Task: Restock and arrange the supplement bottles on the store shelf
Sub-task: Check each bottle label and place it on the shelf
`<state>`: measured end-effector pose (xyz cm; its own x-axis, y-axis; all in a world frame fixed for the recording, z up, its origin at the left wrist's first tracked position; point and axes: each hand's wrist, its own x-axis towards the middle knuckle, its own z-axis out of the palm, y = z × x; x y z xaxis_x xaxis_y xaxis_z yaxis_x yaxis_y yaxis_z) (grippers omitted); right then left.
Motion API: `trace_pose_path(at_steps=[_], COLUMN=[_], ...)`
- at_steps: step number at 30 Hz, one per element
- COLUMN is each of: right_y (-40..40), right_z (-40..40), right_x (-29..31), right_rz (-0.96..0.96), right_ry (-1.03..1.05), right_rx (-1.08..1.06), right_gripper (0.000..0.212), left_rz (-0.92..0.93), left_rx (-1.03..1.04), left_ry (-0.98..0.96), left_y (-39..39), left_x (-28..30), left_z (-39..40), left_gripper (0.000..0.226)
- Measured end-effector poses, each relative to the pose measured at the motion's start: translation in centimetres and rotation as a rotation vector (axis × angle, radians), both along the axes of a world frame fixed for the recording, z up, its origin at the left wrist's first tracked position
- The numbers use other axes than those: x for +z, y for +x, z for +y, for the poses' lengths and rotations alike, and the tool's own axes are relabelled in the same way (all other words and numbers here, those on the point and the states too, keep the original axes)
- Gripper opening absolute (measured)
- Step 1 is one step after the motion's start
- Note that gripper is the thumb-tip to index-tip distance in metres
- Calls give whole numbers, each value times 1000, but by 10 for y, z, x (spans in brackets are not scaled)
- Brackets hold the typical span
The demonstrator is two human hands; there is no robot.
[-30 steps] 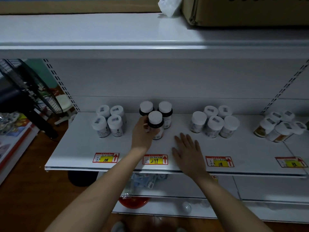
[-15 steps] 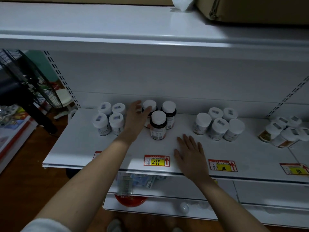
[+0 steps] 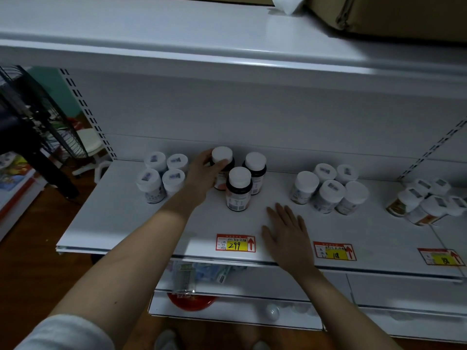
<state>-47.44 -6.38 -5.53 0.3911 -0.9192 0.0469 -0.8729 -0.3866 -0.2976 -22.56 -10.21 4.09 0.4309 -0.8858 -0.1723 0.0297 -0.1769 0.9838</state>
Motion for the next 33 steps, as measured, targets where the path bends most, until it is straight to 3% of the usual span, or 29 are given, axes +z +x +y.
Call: trace_pose_path(at_steps=[5,10,14,17,19,23,26,30,33], right_y=[1,-2,7,27,37,44,39,31,26], right_z=[-2,-8,1,15,26,49,67,81,88], right_x=[8,25,55,92,116,149,157,149,142], right_rz=[-97,-271,-536,-814,-978,-1223,-1254,-1291,-1340], right_ry=[97,266,192,259,344,621,735,785,783], right_rx=[-15,-40,-74,-43,-14,29,77,91,96], right_gripper=[78,45,31,21,26,29,31,50,49], left_rz=[-38,-134,-139,-141,-130,-52,-49,-63,-75], left_rx=[58,44,-19,-72,-118,-234,-292,-330,-342], left_ry=[-130,-199,-218,-176,-120,-49,-36,-30,-5], left_y=[6,11,9,1,-7,-23,-31,-38,-43], left_x=[33,63,85,98,105,113,113,109,107], left_z=[10,31,55,73,84,105,118,132,137], left_gripper=[35,32,19,28,37,33,31,27,31])
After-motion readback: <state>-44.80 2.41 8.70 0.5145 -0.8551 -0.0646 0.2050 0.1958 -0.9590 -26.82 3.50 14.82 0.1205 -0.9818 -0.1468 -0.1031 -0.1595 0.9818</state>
